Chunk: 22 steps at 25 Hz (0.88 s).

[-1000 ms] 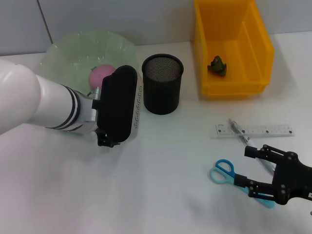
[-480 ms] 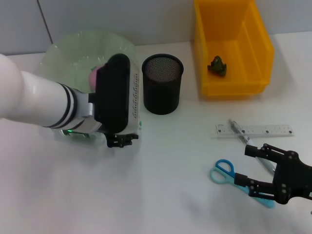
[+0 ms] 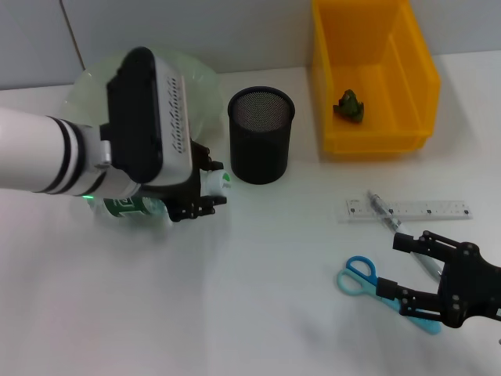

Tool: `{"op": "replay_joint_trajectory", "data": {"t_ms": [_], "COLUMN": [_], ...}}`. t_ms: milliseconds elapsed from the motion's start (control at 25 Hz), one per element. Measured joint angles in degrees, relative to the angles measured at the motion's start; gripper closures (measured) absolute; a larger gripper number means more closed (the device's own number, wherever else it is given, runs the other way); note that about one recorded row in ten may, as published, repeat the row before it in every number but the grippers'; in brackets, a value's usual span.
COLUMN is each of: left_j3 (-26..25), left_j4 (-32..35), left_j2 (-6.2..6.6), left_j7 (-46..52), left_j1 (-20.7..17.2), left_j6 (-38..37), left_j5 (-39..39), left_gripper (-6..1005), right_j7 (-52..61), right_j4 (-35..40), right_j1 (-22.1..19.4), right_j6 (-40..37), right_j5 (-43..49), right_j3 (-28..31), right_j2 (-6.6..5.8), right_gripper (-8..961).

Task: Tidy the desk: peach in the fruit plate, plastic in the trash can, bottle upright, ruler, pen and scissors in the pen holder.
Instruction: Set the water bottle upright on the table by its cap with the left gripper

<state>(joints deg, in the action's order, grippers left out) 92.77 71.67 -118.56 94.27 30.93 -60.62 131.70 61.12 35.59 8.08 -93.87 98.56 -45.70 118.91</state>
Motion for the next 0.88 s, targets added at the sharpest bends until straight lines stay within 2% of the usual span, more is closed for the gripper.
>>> {"op": "replay_joint_trajectory", "data": {"t_ms": [480, 880], "left_j3": [-3.4, -7.2], "left_j4": [4.5, 4.8], "left_j2": [0.00, 0.15], "left_j7": [-0.2, -0.7], "left_j1": [-3.2, -4.6], "left_j6": [-1.7, -3.8], "left_j5": [-2.7, -6.9], "left_gripper": [555, 547], "right_j7": [0.1, 0.1], "right_j4": [0.0, 0.0], "right_j1": [0.1, 0.2], "right_j6": [-0.5, -0.5], "right_j5": [0.1, 0.1], "right_j3": [0.0, 0.0], "right_j2": [0.00, 0.00], "right_gripper": [134, 133]}}
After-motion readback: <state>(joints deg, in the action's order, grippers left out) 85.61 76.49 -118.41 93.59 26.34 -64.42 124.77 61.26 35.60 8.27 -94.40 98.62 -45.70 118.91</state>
